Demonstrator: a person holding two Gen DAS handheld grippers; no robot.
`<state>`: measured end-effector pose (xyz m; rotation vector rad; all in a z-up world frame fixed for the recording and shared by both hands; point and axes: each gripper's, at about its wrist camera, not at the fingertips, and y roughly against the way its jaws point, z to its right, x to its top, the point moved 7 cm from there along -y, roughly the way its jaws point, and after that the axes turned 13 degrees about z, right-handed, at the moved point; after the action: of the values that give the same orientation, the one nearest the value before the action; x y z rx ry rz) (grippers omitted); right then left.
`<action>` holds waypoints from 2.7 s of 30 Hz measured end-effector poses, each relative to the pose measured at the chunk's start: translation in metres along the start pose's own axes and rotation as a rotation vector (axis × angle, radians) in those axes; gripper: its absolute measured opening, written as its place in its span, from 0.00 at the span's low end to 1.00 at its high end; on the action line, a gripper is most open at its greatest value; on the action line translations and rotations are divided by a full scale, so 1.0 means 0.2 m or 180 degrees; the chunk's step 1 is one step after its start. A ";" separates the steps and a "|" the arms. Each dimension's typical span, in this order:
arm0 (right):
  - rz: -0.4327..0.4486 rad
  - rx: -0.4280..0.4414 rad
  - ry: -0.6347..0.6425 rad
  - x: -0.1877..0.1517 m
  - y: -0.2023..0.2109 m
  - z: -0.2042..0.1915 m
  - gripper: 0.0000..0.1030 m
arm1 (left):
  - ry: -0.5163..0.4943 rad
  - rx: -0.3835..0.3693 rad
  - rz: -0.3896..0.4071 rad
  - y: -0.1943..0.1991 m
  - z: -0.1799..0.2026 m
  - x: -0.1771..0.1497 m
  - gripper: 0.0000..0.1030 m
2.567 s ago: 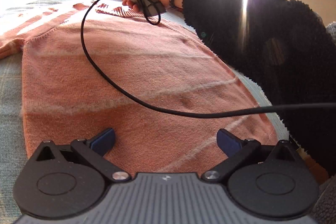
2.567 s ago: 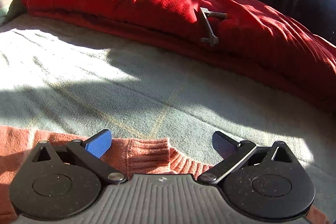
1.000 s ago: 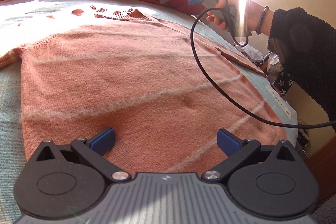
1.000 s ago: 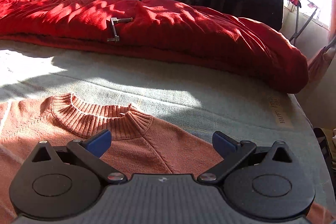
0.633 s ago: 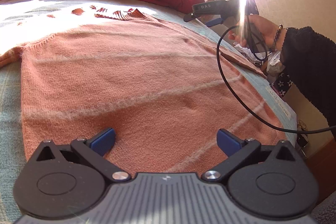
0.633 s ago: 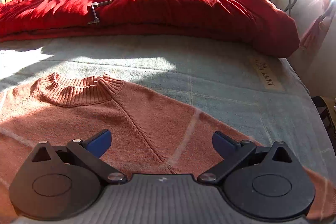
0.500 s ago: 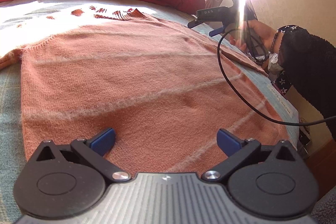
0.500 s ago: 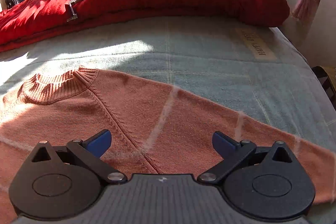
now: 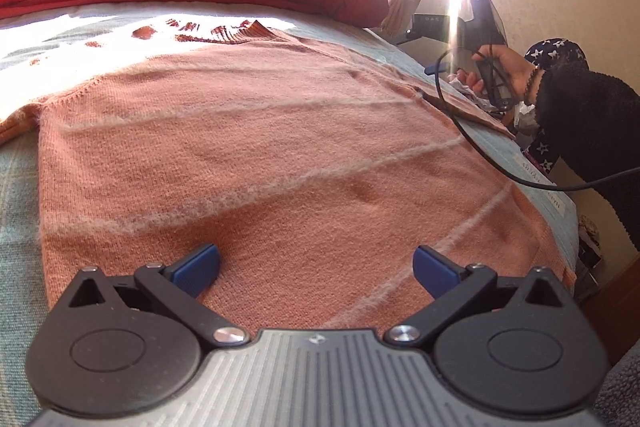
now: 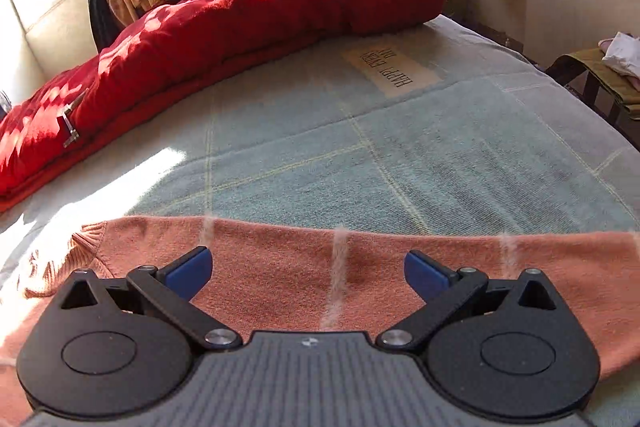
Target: Fold clothes
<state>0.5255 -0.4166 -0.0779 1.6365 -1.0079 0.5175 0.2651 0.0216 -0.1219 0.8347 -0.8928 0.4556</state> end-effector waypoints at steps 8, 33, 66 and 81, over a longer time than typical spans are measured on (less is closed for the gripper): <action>-0.0365 0.0056 0.0053 -0.17 0.07 0.11 1.00 | -0.0057 0.0034 -0.0003 -0.01 0.01 0.00 0.99; -0.0549 0.0636 0.0300 -0.53 0.27 -0.43 1.00 | 0.0229 0.0115 0.0161 0.07 -0.03 0.06 0.99; -0.0315 0.0170 0.1295 -1.31 1.07 -0.62 1.00 | -0.0255 0.0055 0.0606 0.35 0.25 0.23 0.99; -0.0356 0.0400 0.1304 -1.31 1.20 -0.80 1.00 | -0.0145 0.0057 0.0567 0.32 0.22 0.23 0.99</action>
<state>0.2114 -0.1868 -0.0924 1.5995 -0.5876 0.8141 0.2272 0.0266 -0.0411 0.7877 -1.0110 0.6025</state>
